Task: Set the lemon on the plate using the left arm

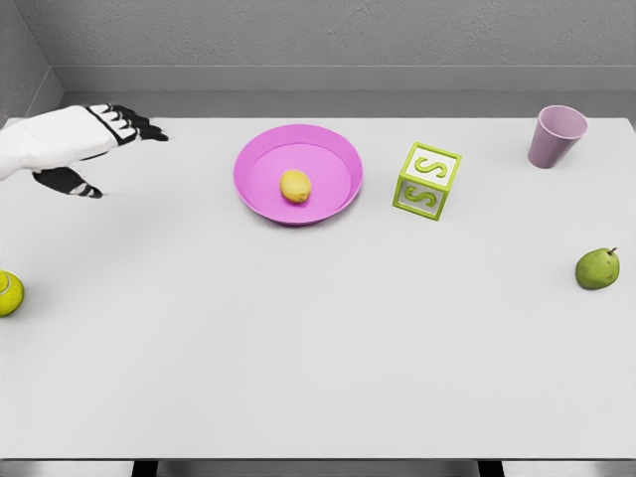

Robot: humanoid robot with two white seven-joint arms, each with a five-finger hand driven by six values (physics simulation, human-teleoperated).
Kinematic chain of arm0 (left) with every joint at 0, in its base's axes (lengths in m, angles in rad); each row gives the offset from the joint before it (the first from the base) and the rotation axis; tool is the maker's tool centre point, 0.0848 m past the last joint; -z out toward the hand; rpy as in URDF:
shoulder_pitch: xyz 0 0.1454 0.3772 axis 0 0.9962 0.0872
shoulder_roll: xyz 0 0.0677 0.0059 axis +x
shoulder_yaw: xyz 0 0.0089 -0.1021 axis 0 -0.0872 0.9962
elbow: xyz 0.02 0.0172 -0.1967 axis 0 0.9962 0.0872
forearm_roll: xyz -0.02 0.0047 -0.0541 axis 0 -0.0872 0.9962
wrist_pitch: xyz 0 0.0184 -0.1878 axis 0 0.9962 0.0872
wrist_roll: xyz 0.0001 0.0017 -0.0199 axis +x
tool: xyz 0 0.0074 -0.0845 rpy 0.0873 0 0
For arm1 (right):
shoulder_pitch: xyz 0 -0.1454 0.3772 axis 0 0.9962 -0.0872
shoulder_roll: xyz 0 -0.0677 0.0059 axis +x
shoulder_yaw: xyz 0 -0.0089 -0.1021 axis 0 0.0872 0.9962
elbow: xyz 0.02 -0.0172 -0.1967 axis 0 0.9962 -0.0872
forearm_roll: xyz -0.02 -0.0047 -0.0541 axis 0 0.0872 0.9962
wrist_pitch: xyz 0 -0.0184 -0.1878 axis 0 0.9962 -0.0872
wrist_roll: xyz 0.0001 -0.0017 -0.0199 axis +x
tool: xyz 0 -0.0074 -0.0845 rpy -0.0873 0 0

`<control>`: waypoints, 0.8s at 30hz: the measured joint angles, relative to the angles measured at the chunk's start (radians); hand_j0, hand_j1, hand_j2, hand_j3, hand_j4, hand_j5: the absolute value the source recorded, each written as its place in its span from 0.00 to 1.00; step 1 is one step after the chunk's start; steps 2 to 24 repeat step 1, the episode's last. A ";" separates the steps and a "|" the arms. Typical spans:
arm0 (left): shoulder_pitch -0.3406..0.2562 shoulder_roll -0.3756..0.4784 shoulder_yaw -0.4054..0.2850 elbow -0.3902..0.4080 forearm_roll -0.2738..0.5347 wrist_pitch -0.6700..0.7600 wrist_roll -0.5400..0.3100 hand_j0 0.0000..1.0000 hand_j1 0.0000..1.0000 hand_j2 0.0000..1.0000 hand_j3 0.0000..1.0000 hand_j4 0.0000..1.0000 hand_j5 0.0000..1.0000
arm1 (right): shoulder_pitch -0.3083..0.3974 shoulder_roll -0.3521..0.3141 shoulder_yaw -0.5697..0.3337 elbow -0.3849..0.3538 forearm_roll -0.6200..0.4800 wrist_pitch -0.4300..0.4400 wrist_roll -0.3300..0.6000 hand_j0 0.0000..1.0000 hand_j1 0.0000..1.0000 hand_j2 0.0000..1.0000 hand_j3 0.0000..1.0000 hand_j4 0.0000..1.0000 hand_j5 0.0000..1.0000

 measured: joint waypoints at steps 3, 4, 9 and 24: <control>0.002 0.014 -0.001 0.000 0.001 0.000 0.000 1.00 1.00 1.00 1.00 1.00 1.00 | 0.000 0.000 0.000 0.000 0.000 0.000 0.000 1.00 1.00 1.00 1.00 1.00 1.00; 0.002 0.014 -0.001 0.000 0.001 0.000 0.000 1.00 1.00 1.00 1.00 1.00 1.00 | 0.000 0.000 0.000 0.000 0.000 0.000 0.000 1.00 1.00 1.00 1.00 1.00 1.00; 0.002 0.014 -0.001 0.000 0.001 0.000 0.000 1.00 1.00 1.00 1.00 1.00 1.00 | 0.000 0.000 0.000 0.000 0.000 0.000 0.000 1.00 1.00 1.00 1.00 1.00 1.00; 0.002 0.014 -0.001 0.000 0.001 0.000 0.000 1.00 1.00 1.00 1.00 1.00 1.00 | 0.000 0.000 0.000 0.000 0.000 0.000 0.000 1.00 1.00 1.00 1.00 1.00 1.00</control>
